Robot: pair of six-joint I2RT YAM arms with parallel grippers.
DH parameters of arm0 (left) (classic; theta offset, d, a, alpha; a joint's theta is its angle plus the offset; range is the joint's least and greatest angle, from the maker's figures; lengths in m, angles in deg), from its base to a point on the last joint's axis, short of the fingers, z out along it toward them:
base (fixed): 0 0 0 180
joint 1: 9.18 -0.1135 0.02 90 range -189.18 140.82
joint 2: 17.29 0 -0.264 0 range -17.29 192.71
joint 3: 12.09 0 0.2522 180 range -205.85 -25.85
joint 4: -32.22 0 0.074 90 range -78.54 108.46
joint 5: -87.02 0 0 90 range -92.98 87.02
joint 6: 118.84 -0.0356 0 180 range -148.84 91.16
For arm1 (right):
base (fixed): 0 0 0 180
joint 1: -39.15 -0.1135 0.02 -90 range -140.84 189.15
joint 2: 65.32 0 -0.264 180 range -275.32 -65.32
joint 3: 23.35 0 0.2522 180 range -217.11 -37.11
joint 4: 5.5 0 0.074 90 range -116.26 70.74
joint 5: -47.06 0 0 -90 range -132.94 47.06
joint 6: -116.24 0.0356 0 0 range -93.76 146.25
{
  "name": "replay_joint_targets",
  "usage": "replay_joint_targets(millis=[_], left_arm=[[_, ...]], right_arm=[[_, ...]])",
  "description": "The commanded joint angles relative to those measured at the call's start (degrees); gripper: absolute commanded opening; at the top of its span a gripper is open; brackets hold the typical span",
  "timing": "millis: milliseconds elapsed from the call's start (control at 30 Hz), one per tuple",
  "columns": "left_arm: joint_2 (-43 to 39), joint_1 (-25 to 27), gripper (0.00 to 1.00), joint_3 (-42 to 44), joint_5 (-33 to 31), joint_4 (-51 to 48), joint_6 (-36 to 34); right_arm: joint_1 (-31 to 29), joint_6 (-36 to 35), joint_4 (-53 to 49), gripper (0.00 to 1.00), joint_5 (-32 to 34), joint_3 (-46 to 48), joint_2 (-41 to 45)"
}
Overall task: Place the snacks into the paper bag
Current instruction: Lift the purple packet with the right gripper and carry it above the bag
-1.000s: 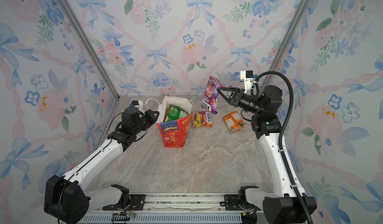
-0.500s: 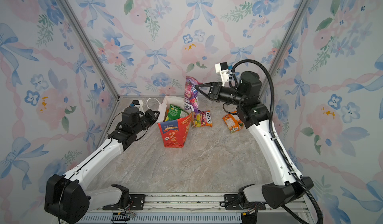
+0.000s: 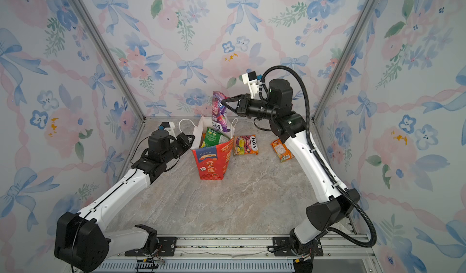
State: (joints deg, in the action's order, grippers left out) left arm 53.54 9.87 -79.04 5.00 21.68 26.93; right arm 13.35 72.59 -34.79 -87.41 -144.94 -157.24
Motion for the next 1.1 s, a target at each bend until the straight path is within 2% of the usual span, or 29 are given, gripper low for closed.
replay_joint_targets(millis=[0,300,733,1067], left_arm=[[0.5,-0.3,0.07,0.2,0.6,1.3,0.0],[0.5,-0.3,0.07,0.7,0.8,2.0,0.2],[0.4,-0.4,0.07,1.1,1.0,2.5,0.4],[0.5,-0.5,0.07,1.0,1.4,2.7,0.4]], right_arm=[[-1.2,-3.4,-2.1,0.0,2.1,-2.8,-0.7],[-3.7,-8.5,-8.7,0.0,8.6,-3.5,-4.3],[-4.7,-7.1,-9.4,0.0,9.8,-5.6,-9.2],[-6.3,-9.7,-15.1,0.0,13.2,-5.8,-9.7]])
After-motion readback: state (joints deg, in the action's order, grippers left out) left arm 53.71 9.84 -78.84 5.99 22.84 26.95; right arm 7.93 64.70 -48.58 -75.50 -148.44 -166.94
